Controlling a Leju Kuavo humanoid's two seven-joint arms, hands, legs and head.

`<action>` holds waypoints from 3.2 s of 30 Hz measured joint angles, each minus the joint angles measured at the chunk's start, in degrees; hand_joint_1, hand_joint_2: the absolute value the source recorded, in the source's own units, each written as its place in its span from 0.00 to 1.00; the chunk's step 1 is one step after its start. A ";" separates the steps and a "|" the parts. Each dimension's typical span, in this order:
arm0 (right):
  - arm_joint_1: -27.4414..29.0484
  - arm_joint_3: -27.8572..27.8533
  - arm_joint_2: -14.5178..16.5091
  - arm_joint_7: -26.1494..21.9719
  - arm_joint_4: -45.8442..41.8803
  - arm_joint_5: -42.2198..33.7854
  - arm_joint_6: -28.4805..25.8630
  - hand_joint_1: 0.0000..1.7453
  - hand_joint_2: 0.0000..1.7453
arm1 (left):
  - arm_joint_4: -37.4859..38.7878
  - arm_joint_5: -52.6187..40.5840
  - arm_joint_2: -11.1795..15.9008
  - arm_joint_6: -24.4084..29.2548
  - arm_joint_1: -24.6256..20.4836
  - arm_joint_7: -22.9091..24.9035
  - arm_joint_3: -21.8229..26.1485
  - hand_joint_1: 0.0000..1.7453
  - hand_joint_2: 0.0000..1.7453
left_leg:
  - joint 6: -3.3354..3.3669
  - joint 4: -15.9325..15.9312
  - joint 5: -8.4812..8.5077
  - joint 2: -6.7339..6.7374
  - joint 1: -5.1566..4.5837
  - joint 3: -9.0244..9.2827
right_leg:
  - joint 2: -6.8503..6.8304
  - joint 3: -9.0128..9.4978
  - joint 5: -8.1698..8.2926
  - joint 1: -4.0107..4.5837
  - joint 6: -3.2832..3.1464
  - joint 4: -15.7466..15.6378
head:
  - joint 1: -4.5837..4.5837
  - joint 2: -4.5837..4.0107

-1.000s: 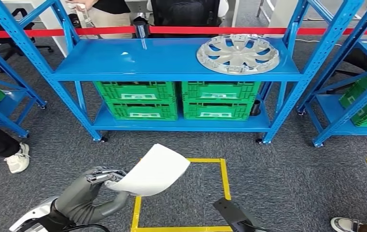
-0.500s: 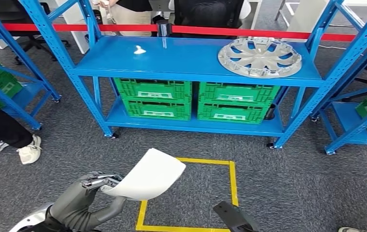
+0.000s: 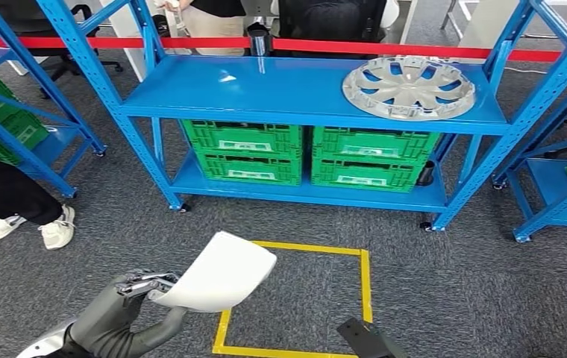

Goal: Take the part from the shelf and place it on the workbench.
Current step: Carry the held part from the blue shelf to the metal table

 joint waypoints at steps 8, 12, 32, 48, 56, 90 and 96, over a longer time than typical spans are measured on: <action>0.92 0.25 -0.12 0.02 -0.28 -0.41 -0.49 0.00 0.00 | -1.21 0.17 0.36 0.20 0.09 0.65 -0.44 1.00 1.00 | 2.77 -3.43 1.17 -0.92 -0.13 1.14 | 1.08 -3.38 -5.12 -0.04 2.28 8.02 | 0.04 0.00; 1.36 0.34 -0.22 0.54 -0.29 -0.48 -0.47 0.00 0.00 | -1.30 0.17 0.36 0.19 0.03 1.18 -0.75 1.00 1.00 | 2.91 -3.19 1.10 -1.95 -0.24 1.09 | 1.39 -6.70 -6.23 -0.05 2.36 14.75 | 0.04 0.00; 1.68 1.01 -0.68 1.67 -1.30 -1.87 -1.50 0.00 0.00 | -0.04 0.16 -0.04 -0.90 -1.70 1.04 -0.92 1.00 1.00 | 0.59 -2.26 0.70 0.60 -0.29 0.80 | -0.29 0.35 -0.37 0.03 0.57 0.06 | -0.16 0.00; 1.29 1.45 -1.28 1.88 -1.72 -2.04 -0.49 0.00 0.00 | 0.55 -0.06 -0.79 -0.94 -1.81 0.90 -0.87 1.00 1.00 | 1.81 -2.40 0.99 -3.51 -0.63 0.46 | 2.67 -0.20 -0.29 0.08 1.25 0.40 | -0.03 -0.01; 0.83 1.98 -1.33 1.94 -1.72 -2.08 -0.27 0.00 0.00 | 1.15 -0.11 -0.63 -0.94 -2.19 0.28 -0.69 1.00 1.00 | -0.58 12.23 -6.21 -1.62 -0.01 -6.45 | 0.85 -0.09 0.15 -0.09 -0.68 -0.17 | -0.29 0.01; 0.64 2.63 -1.32 0.58 -1.09 -4.58 -0.57 0.00 0.00 | 1.86 -1.62 -1.37 -1.62 -2.77 -0.06 -0.88 1.00 1.00 | -0.12 6.72 -1.26 -0.45 -0.08 -4.25 | -1.16 0.52 -0.61 0.06 -0.83 0.13 | -0.22 0.02; 0.47 2.64 -1.24 0.62 -1.07 -4.63 -0.25 0.00 0.00 | 1.68 -1.62 -1.41 -1.62 -2.78 -0.05 -0.88 1.00 1.00 | 1.94 -3.01 1.52 0.83 -0.91 0.12 | -3.21 1.37 -1.15 0.36 0.83 -0.13 | -0.21 0.00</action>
